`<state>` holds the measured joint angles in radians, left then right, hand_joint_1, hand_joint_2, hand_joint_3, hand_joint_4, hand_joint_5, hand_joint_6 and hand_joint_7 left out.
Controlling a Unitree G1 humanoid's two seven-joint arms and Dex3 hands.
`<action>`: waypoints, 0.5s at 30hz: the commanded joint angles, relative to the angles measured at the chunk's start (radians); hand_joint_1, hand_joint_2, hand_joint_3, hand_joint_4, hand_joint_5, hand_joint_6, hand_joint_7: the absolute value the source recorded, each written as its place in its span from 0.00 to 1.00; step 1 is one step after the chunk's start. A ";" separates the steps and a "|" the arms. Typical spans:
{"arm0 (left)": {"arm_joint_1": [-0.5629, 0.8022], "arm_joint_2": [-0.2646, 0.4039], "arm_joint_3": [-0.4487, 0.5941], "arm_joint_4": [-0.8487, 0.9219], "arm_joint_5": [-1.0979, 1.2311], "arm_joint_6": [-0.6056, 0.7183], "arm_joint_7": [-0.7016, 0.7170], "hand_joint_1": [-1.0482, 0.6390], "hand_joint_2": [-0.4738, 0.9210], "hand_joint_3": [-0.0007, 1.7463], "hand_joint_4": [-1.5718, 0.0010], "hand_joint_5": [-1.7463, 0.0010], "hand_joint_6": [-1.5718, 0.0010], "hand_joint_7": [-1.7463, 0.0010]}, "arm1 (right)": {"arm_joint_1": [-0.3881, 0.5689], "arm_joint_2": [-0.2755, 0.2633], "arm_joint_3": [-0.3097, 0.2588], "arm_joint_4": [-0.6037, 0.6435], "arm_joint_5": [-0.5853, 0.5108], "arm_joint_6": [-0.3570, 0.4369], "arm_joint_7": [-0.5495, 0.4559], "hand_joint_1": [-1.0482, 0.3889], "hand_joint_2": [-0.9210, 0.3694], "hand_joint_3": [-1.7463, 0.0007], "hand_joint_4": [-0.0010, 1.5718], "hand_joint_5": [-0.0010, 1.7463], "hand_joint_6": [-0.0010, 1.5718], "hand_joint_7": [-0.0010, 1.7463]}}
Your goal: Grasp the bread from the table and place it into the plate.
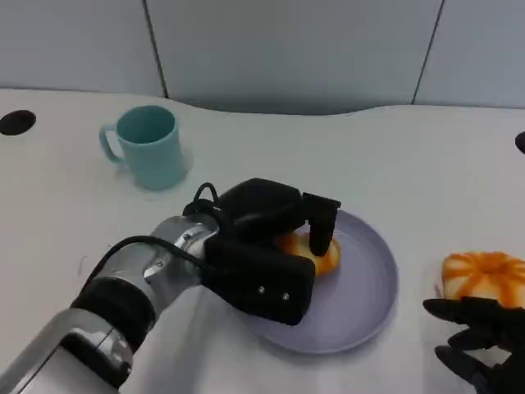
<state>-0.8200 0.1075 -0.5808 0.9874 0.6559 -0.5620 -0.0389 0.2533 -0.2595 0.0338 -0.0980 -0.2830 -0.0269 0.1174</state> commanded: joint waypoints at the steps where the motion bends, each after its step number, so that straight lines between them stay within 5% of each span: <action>1: -0.033 0.024 -0.026 0.038 0.021 -0.074 -0.011 0.51 0.95 0.01 0.56 0.00 0.66 0.00 | 0.008 -0.010 -0.002 0.003 0.007 -0.021 -0.004 0.54 0.00 0.82 0.36 0.43 0.48 0.01; 3: -0.043 0.033 -0.033 0.047 0.024 -0.095 -0.028 0.48 0.94 0.01 0.65 0.00 0.72 0.04 | 0.010 -0.009 -0.002 -0.001 0.007 -0.018 -0.002 0.54 0.00 0.82 0.36 0.43 0.48 0.01; 9: -0.069 0.059 -0.055 0.048 0.030 -0.136 -0.084 0.34 0.95 0.00 0.85 0.53 0.66 0.77 | 0.011 -0.012 -0.003 -0.010 0.011 -0.007 0.008 0.54 0.00 0.82 0.36 0.42 0.48 0.00; 12: -0.069 0.066 -0.055 0.043 0.026 -0.155 -0.097 0.27 0.94 0.00 0.91 0.70 0.73 0.94 | 0.008 -0.014 -0.003 -0.002 0.009 -0.018 0.008 0.54 0.00 0.82 0.37 0.43 0.48 0.00; 15: -0.070 0.068 -0.034 0.036 -0.015 -0.175 -0.159 0.23 0.93 0.00 0.98 0.79 0.83 0.99 | 0.007 -0.014 -0.002 -0.004 0.007 -0.013 0.007 0.54 0.00 0.82 0.37 0.43 0.48 0.00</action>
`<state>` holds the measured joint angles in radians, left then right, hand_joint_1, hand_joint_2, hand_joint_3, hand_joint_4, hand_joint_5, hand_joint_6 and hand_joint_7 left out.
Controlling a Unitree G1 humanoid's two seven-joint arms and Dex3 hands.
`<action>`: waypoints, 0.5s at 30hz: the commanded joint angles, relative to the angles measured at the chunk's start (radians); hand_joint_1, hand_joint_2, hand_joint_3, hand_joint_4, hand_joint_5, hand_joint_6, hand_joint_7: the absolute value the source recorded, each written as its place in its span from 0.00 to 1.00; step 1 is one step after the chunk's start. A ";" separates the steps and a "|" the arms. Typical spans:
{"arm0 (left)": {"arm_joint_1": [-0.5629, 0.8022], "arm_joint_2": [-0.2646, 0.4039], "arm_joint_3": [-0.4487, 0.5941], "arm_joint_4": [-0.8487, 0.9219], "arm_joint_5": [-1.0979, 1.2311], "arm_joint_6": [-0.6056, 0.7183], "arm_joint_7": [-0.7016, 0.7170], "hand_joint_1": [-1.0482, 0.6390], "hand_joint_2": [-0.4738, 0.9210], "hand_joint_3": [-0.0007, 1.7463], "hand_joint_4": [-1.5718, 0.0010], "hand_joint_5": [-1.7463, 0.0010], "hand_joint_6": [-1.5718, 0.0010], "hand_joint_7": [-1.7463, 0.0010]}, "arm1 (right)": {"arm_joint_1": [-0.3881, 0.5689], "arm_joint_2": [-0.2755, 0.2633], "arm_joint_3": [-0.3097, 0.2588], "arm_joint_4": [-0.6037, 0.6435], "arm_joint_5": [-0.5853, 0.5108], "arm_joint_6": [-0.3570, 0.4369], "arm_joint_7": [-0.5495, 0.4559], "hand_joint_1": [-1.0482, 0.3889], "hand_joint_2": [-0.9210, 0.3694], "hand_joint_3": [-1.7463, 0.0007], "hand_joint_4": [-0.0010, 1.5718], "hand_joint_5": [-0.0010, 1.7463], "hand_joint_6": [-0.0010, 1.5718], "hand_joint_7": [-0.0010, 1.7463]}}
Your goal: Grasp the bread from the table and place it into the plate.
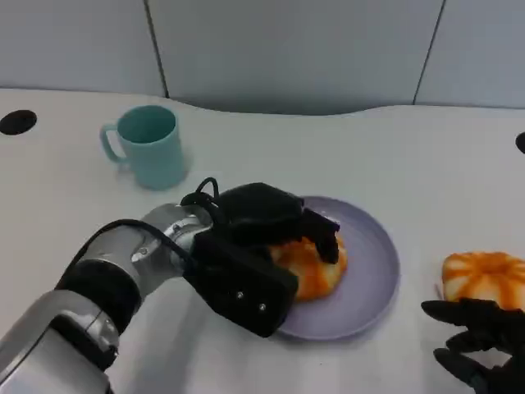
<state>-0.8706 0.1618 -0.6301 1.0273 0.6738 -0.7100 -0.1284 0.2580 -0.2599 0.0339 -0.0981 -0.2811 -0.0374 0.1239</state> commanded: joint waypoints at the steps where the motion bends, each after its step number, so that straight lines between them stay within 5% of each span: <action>1: -0.019 0.015 0.022 -0.007 -0.046 -0.032 -0.090 0.22 0.93 0.00 0.99 0.80 0.85 1.00 | 0.002 -0.013 -0.003 -0.004 0.005 -0.003 0.000 0.55 0.00 0.82 0.37 0.43 0.48 0.00; 6: -0.013 0.026 0.051 -0.051 -0.099 -0.039 -0.190 0.16 0.94 0.00 1.00 0.87 0.88 1.00 | -0.002 -0.013 -0.003 0.001 0.002 -0.005 -0.002 0.55 0.00 0.82 0.37 0.42 0.48 0.00; 15: 0.031 0.073 0.133 -0.175 -0.246 -0.073 -0.327 0.18 0.95 0.00 0.98 0.84 0.84 0.98 | -0.002 -0.011 -0.003 0.004 0.000 -0.003 -0.006 0.54 0.00 0.82 0.37 0.41 0.48 0.00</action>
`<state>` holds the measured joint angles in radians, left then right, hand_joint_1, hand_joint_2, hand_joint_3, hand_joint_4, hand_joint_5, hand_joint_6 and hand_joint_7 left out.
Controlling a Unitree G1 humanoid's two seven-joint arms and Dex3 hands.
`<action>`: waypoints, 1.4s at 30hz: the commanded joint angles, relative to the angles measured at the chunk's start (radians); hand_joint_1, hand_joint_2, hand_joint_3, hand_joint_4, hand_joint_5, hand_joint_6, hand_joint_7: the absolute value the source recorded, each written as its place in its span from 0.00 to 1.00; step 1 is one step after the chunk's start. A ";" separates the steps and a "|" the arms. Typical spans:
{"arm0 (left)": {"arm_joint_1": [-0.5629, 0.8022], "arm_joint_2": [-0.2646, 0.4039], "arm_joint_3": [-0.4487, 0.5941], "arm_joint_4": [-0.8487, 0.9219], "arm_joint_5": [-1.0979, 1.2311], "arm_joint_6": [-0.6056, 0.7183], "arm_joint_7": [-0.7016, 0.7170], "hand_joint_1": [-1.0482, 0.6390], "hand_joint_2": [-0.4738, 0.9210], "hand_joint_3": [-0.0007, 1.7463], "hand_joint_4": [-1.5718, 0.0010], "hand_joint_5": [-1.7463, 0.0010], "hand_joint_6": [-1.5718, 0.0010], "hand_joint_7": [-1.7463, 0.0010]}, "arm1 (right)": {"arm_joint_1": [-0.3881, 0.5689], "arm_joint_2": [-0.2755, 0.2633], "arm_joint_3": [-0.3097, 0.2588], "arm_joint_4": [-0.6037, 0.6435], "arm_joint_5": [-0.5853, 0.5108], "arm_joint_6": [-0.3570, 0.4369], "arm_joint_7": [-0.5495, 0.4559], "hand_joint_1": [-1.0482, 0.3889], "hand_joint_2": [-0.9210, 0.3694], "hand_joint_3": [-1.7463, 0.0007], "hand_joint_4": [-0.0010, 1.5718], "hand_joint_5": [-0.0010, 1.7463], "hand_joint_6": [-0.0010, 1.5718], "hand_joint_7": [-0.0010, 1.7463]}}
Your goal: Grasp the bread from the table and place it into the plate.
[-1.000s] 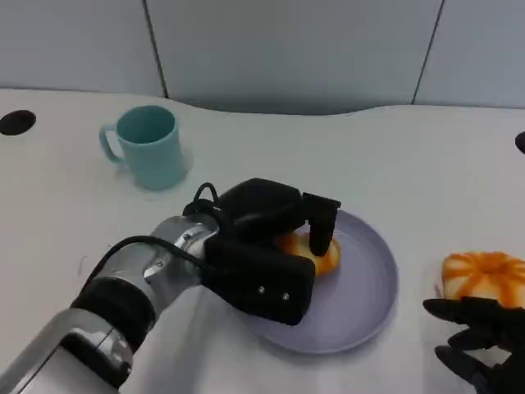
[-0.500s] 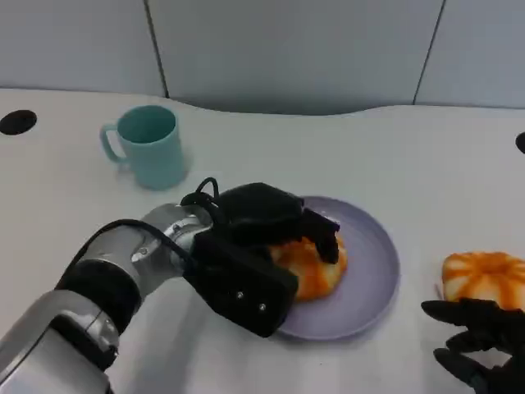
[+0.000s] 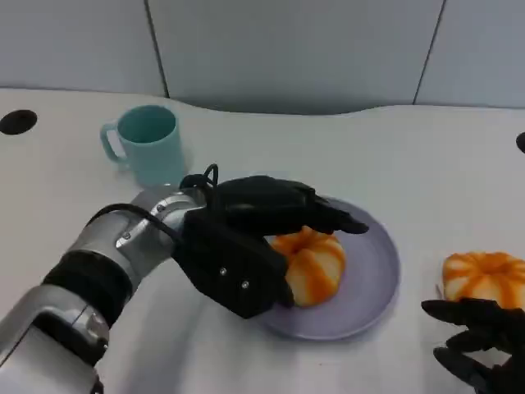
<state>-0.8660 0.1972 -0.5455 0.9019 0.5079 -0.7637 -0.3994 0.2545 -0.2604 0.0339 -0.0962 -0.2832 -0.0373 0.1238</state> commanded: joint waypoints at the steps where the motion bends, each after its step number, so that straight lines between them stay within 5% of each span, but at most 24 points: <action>1: 0.033 0.042 0.058 -0.061 -0.099 -0.021 -0.069 0.19 0.95 0.00 0.97 0.83 0.83 0.98 | 0.001 -0.011 -0.003 0.002 0.002 -0.004 -0.006 0.54 0.00 0.82 0.37 0.41 0.48 0.00; 13: 0.162 0.155 0.261 -0.007 -0.318 0.036 -0.142 0.24 0.97 0.00 0.99 0.82 0.80 0.99 | 0.008 -0.011 -0.006 -0.010 0.010 0.005 0.000 0.54 0.00 0.82 0.38 0.39 0.48 0.00; 27: 0.487 0.156 0.454 -0.207 -0.441 0.272 -0.059 0.28 1.00 0.01 0.93 0.80 0.87 0.99 | 0.024 -0.015 -0.008 -0.025 0.012 0.001 0.003 0.53 0.00 0.81 0.38 0.39 0.48 0.00; 29: 0.561 0.130 0.482 -0.283 -0.477 0.382 -0.038 0.30 1.00 0.01 0.82 0.74 0.77 0.96 | 0.026 -0.014 -0.009 -0.027 0.014 0.000 0.003 0.53 0.00 0.81 0.38 0.39 0.48 0.00; 32: 0.622 0.118 0.494 -0.376 -0.492 0.496 -0.026 0.31 1.00 0.02 0.77 0.65 0.70 0.96 | 0.028 -0.014 -0.011 -0.028 0.019 0.001 0.005 0.54 0.00 0.81 0.38 0.39 0.48 0.00; 34: 0.661 0.113 0.498 -0.434 -0.486 0.564 -0.007 0.32 1.00 0.02 0.77 0.48 0.62 0.96 | 0.029 -0.016 -0.014 -0.031 0.022 0.003 0.008 0.54 0.00 0.82 0.38 0.39 0.48 0.00; 36: 0.695 0.101 0.507 -0.469 -0.486 0.627 0.018 0.31 1.00 0.01 0.74 0.41 0.55 0.93 | 0.028 -0.019 -0.017 -0.023 0.028 -0.007 0.007 0.54 0.00 0.82 0.38 0.39 0.48 0.00; 38: 0.712 0.092 0.515 -0.481 -0.493 0.652 0.025 0.32 1.00 0.02 0.71 0.35 0.55 0.82 | 0.027 -0.022 -0.019 -0.016 0.029 -0.015 0.006 0.54 0.00 0.82 0.38 0.39 0.48 0.00; 40: 0.725 0.082 0.522 -0.485 -0.496 0.662 0.034 0.36 1.00 0.02 0.69 0.22 0.70 0.36 | 0.026 -0.024 -0.020 -0.007 0.029 -0.023 0.005 0.54 0.00 0.82 0.38 0.39 0.49 0.00; 42: 0.742 0.068 0.530 -0.500 -0.501 0.676 0.045 0.39 1.00 0.03 0.68 0.14 0.72 0.20 | 0.027 -0.028 -0.023 0.000 0.029 -0.030 0.002 0.53 0.00 0.82 0.39 0.39 0.49 0.00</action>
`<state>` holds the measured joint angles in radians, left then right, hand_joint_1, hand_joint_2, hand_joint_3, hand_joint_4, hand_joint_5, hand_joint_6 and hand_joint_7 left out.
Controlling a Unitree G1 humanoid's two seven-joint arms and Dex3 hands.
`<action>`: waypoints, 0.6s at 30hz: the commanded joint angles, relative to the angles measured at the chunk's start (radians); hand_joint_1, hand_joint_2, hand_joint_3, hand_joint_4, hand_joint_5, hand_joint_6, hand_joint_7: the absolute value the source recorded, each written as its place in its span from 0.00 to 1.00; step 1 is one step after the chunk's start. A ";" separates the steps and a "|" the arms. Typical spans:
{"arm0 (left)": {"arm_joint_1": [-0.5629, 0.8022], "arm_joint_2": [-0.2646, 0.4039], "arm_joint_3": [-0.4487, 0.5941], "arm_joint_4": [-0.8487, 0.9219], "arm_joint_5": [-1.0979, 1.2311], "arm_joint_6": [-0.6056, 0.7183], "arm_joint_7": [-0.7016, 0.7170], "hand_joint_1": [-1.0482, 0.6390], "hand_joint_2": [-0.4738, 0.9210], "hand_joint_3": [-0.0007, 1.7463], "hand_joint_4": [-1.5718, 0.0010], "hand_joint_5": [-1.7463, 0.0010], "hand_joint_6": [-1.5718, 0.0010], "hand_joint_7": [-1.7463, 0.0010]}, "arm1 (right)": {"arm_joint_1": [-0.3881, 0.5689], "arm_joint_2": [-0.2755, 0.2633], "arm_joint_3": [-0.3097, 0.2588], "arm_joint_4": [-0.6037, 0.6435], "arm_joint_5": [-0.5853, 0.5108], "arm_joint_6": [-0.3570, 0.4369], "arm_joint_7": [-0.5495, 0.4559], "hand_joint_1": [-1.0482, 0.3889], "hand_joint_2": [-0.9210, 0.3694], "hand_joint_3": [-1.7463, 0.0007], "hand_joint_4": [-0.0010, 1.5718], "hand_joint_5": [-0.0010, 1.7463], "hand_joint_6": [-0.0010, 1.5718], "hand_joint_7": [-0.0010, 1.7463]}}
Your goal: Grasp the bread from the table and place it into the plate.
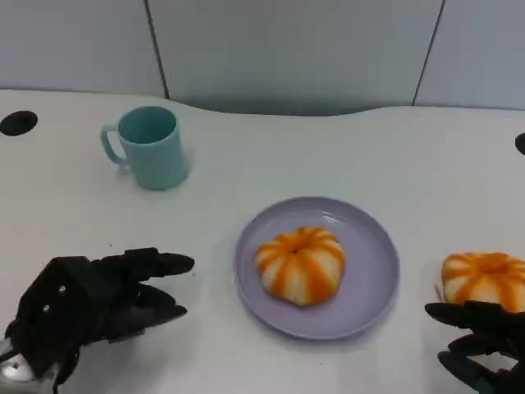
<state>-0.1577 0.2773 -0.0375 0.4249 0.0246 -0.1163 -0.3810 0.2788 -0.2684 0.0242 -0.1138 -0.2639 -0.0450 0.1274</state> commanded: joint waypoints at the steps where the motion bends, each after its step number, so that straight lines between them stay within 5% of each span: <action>1: 0.044 -0.015 0.023 -0.034 -0.019 0.036 0.028 0.39 1.00 0.03 0.67 0.09 0.72 0.14 | 0.005 -0.022 -0.017 0.018 0.011 -0.023 -0.001 0.53 0.00 0.82 0.39 0.39 0.48 0.00; 5: 0.077 -0.020 0.017 -0.082 -0.013 0.068 0.038 0.40 1.00 0.04 0.63 0.00 0.73 0.02 | 0.015 -0.030 -0.027 0.012 0.016 -0.018 0.004 0.52 0.00 0.81 0.38 0.39 0.48 0.00; 18: 0.140 -0.088 0.040 -0.137 -0.066 0.103 0.067 0.48 1.00 0.04 0.52 0.00 0.65 0.00 | 0.012 -0.051 -0.054 0.046 0.043 -0.044 0.023 0.53 0.00 0.81 0.38 0.38 0.48 0.00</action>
<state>-0.0270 0.1966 -0.0091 0.2765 -0.0330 -0.0049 -0.3302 0.2951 -0.3014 -0.0165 -0.0850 -0.2372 -0.0711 0.1450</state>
